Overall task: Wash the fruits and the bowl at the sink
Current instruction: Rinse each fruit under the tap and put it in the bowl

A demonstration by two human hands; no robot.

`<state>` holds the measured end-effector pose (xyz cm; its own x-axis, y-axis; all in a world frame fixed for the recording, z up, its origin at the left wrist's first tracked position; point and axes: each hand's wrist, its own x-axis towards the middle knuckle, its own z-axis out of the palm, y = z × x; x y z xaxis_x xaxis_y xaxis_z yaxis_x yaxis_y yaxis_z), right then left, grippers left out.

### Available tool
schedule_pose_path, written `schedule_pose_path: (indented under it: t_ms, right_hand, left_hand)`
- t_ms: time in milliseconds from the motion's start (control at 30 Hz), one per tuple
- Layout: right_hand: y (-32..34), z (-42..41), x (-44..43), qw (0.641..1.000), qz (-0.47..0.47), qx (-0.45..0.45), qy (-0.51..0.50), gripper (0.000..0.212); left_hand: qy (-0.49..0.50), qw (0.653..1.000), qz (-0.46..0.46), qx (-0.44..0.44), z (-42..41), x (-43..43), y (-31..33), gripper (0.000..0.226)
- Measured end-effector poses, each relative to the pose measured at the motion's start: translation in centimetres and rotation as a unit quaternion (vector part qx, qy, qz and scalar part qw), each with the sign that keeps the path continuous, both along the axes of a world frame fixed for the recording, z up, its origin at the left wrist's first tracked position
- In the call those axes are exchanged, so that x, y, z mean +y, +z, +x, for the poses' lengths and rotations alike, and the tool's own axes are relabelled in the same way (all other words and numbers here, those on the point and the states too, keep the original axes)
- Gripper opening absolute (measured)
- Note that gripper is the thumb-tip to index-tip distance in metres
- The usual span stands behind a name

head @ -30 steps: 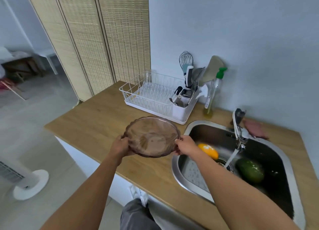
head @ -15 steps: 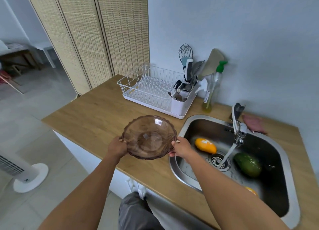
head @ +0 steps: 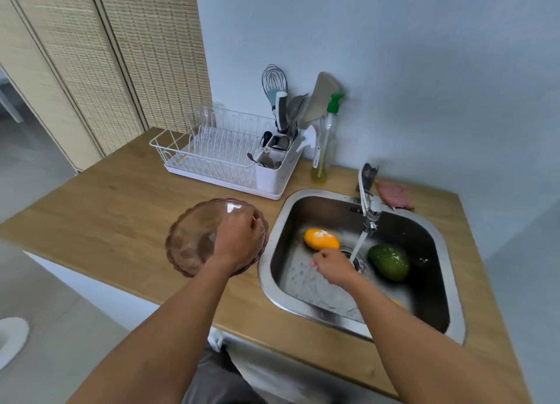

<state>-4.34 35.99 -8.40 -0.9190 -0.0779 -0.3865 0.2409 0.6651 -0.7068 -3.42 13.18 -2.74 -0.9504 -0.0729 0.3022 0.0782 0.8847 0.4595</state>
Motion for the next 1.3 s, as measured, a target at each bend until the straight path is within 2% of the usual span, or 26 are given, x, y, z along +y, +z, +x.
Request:
schedule_pose_path:
  t_ms: [200,433,600,800,933,1100,1167,1233,1300]
  right_hand:
    - [-0.6,1.7,6.9,0.998,0.031,-0.022,-0.050,0.030]
    - [-2.9,4.1,15.6,0.979,0.173,-0.022,-0.107,0.024]
    - [-4.9,4.4,18.2,0.968,0.230,-0.072,-0.067,0.046]
    - [-6.7,3.5,18.5,0.971,0.201,-0.132,-0.006,0.076]
    - [-8.1,3.4,18.4,0.969,0.171,-0.174,0.023,0.081]
    - [-8.6,3.2,17.9,0.978,0.125,-0.166,-0.015,0.074]
    - [-8.6,2.8,17.6,0.984,0.057,-0.153,-0.073,0.076]
    - [-8.5,2.1,17.1,0.981,-0.028,-0.138,-0.131,0.080]
    - [-8.0,1.3,16.0,0.976,-0.097,-0.125,-0.153,0.069]
  left_hand:
    - [-0.152,0.983,0.002,-0.106,-1.2,8.4,-3.1,0.016]
    - [-0.213,0.949,-0.003,-0.234,-0.7,15.4,-8.5,0.015]
    - [-0.202,0.933,0.002,-0.299,-0.2,17.5,-11.6,0.016]
    - [-0.202,0.914,-0.007,-0.353,-0.2,18.4,-13.3,0.021]
    - [-0.193,0.906,0.000,-0.377,-0.4,18.4,-13.8,0.022]
    - [-0.178,0.898,0.028,-0.401,-0.2,18.2,-13.8,0.027]
    - [-0.165,0.891,0.074,-0.416,-0.2,18.2,-13.7,0.032]
    - [-0.134,0.874,0.167,-0.435,-0.5,18.2,-13.4,0.037]
    - [-0.082,0.844,0.273,-0.455,-0.9,18.2,-12.9,0.042]
